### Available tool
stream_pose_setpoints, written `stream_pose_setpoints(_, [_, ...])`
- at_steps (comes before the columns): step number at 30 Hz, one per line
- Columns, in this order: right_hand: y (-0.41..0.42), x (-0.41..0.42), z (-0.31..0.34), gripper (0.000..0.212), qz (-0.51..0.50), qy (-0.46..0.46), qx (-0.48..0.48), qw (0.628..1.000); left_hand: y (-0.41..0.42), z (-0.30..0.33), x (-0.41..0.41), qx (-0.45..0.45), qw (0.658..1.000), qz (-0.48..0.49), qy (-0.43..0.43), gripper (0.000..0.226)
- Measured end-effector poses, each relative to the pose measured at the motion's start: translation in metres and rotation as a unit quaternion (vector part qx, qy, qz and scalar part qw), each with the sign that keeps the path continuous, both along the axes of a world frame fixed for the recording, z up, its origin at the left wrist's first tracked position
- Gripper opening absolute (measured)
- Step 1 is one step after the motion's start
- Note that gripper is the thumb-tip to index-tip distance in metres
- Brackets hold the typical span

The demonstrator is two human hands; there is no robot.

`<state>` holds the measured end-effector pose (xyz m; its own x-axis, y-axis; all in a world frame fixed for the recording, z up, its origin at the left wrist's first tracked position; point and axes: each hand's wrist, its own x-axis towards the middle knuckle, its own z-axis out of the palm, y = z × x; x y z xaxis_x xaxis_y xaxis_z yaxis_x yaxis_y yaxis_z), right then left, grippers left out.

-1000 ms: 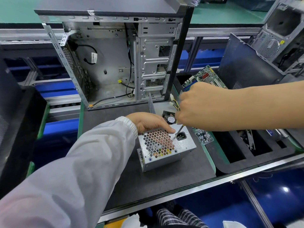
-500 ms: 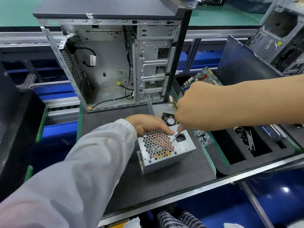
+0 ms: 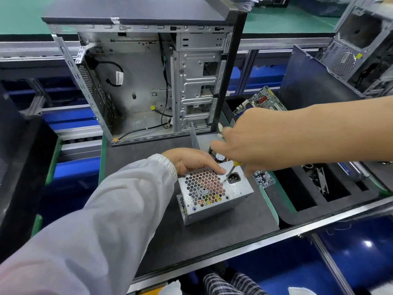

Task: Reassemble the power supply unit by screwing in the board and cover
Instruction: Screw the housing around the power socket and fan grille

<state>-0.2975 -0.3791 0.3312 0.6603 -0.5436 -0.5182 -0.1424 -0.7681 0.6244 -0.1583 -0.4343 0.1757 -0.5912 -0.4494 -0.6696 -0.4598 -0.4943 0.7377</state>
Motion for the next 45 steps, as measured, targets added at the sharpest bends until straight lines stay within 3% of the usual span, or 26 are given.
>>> stream_pose_setpoints(2, [0.000,0.000,0.004,0.024,0.023,-0.010,0.010,1.000,-0.002,-0.001,0.001,0.007,1.000,0.004,0.015,0.008])
stream_pose_setpoints(4, [0.000,0.003,0.008,0.008,0.023,-0.014,-0.010,1.000,-0.002,-0.001,0.001,-0.006,1.000,0.007,0.017,0.010])
stream_pose_setpoints(9, [0.008,0.013,0.010,0.018,0.047,0.045,-0.050,0.997,0.000,-0.003,-0.001,-0.014,1.000,0.010,0.019,0.014])
stream_pose_setpoints(11, [0.007,0.010,0.006,0.005,0.025,0.039,-0.021,0.999,-0.001,-0.004,-0.001,-0.013,1.000,0.009,0.019,0.014])
stream_pose_setpoints(13, [0.001,0.005,0.003,0.022,0.033,0.020,-0.013,0.999,-0.001,-0.003,0.000,0.018,1.000,0.010,0.021,0.013])
stream_pose_setpoints(17, [-0.004,0.001,0.006,0.013,0.040,-0.007,0.000,0.999,0.001,-0.001,-0.001,0.000,1.000,0.010,0.008,0.012])
stream_pose_setpoints(18, [-0.004,0.001,0.007,0.007,0.033,0.008,-0.010,0.999,0.001,0.000,-0.001,0.003,1.000,0.011,0.006,0.015])
stream_pose_setpoints(20, [-0.002,0.001,0.006,0.015,0.020,0.027,-0.026,0.999,0.002,0.002,-0.002,0.013,1.000,0.003,0.005,0.017])
stream_pose_setpoints(24, [-0.004,-0.002,0.000,0.017,-0.001,0.027,-0.014,1.000,0.004,0.002,-0.003,0.015,1.000,0.006,0.003,0.050])
stream_pose_setpoints(26, [-0.006,-0.004,0.000,0.033,0.004,-0.003,0.006,1.000,0.002,0.001,-0.002,0.020,1.000,0.002,0.006,0.029])
stream_pose_setpoints(28, [-0.008,-0.005,0.001,0.026,0.025,-0.022,0.034,0.999,0.002,0.002,0.000,0.025,1.000,0.005,0.006,0.015])
stream_pose_setpoints(31, [-0.007,-0.006,0.003,0.010,0.057,-0.022,0.007,0.998,0.004,0.003,-0.002,0.015,1.000,0.015,-0.002,0.040])
stream_pose_setpoints(33, [-0.006,-0.006,0.004,0.021,0.061,-0.014,-0.010,0.998,0.005,0.002,-0.003,0.025,1.000,0.013,-0.002,0.042])
stream_pose_setpoints(35, [-0.007,-0.009,0.003,0.016,0.033,-0.012,-0.003,0.999,0.005,0.001,-0.002,0.030,0.999,0.024,-0.004,0.047])
stream_pose_setpoints(36, [-0.009,-0.011,0.000,0.014,0.017,-0.019,0.008,1.000,0.004,0.001,-0.002,0.033,0.999,0.018,-0.003,0.046])
stream_pose_setpoints(39, [-0.014,-0.015,-0.001,0.037,0.008,-0.047,0.047,0.998,0.001,-0.003,-0.001,0.034,0.999,0.010,-0.005,0.015])
stream_pose_setpoints(41, [-0.014,-0.016,-0.002,0.030,0.036,-0.056,0.053,0.996,0.001,-0.004,0.000,0.039,0.999,0.013,-0.008,0.025])
stream_pose_setpoints(43, [-0.014,-0.016,-0.001,0.009,0.051,-0.047,0.018,0.997,0.003,-0.002,-0.001,0.036,0.999,0.016,-0.010,0.016])
stream_pose_setpoints(44, [-0.012,-0.015,0.001,0.008,0.045,-0.039,0.004,0.998,0.003,0.000,-0.001,0.039,0.999,0.015,-0.010,0.014])
stream_pose_setpoints(45, [-0.011,-0.015,0.001,0.022,0.046,-0.026,-0.012,0.999,0.004,0.001,-0.002,0.036,0.999,0.014,-0.012,0.015])
